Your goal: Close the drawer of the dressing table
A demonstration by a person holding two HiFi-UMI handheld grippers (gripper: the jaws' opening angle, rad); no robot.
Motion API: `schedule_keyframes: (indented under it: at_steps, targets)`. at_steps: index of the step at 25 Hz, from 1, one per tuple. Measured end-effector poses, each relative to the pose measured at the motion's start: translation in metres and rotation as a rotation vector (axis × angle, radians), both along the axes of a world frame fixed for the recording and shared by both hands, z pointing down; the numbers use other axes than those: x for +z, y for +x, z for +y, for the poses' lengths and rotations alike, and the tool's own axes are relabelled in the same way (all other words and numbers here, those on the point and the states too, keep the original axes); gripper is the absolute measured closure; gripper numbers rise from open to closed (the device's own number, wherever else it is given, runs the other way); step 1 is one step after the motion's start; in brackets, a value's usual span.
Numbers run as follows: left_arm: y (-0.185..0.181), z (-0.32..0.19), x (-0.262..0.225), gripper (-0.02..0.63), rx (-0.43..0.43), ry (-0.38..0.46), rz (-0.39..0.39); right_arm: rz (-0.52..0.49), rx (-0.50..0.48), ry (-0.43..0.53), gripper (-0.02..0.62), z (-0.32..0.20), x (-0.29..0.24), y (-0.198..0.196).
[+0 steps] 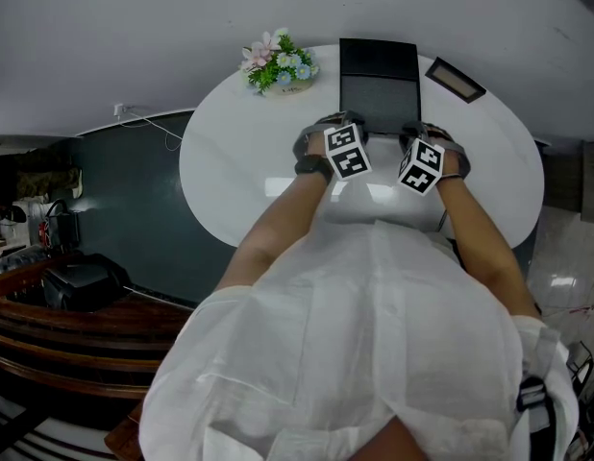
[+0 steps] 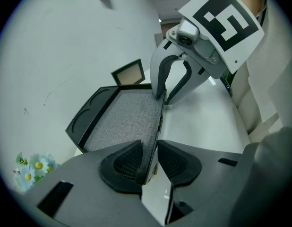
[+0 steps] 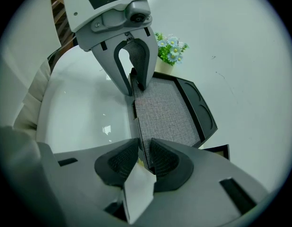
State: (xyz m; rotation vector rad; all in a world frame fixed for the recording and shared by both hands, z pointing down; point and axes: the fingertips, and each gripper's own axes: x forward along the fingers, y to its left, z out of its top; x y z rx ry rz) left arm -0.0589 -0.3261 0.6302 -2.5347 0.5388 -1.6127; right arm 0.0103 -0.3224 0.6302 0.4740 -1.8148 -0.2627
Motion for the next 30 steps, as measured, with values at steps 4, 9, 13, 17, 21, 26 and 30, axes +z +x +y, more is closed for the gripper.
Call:
schedule_keyframes:
  at_steps: [4, 9, 13, 17, 21, 26, 30]
  targets:
    - [-0.001, 0.002, -0.002, 0.491, -0.003, 0.024, 0.020, -0.036, 0.056, 0.011, 0.502, 0.001, -0.004, -0.001]
    - [-0.003, 0.004, -0.022, 0.523, -0.078, 0.071, 0.138, -0.206, 0.190, 0.010, 0.523, 0.004, -0.024, -0.001]
    - [-0.019, 0.012, -0.081, 0.535, -0.278, 0.097, 0.460, -0.516, 0.336, -0.007, 0.523, 0.022, -0.074, 0.000]
    - [-0.046, 0.018, -0.152, 0.575, -0.449, 0.120, 0.855, -0.918, 0.506, -0.037, 0.533, 0.030, -0.127, 0.014]
    - [-0.082, 0.024, -0.208, 0.583, -0.527, 0.177, 1.124, -1.214, 0.602, 0.016, 0.566, 0.026, -0.176, 0.036]
    - [-0.120, 0.027, -0.240, 0.584, -0.569, 0.286, 1.190, -1.303, 0.556, 0.132, 0.575, 0.025, -0.220, 0.045]
    - [-0.144, 0.037, -0.242, 0.584, -0.605, 0.360, 1.115, -1.214, 0.503, 0.248, 0.584, 0.028, -0.236, 0.054]
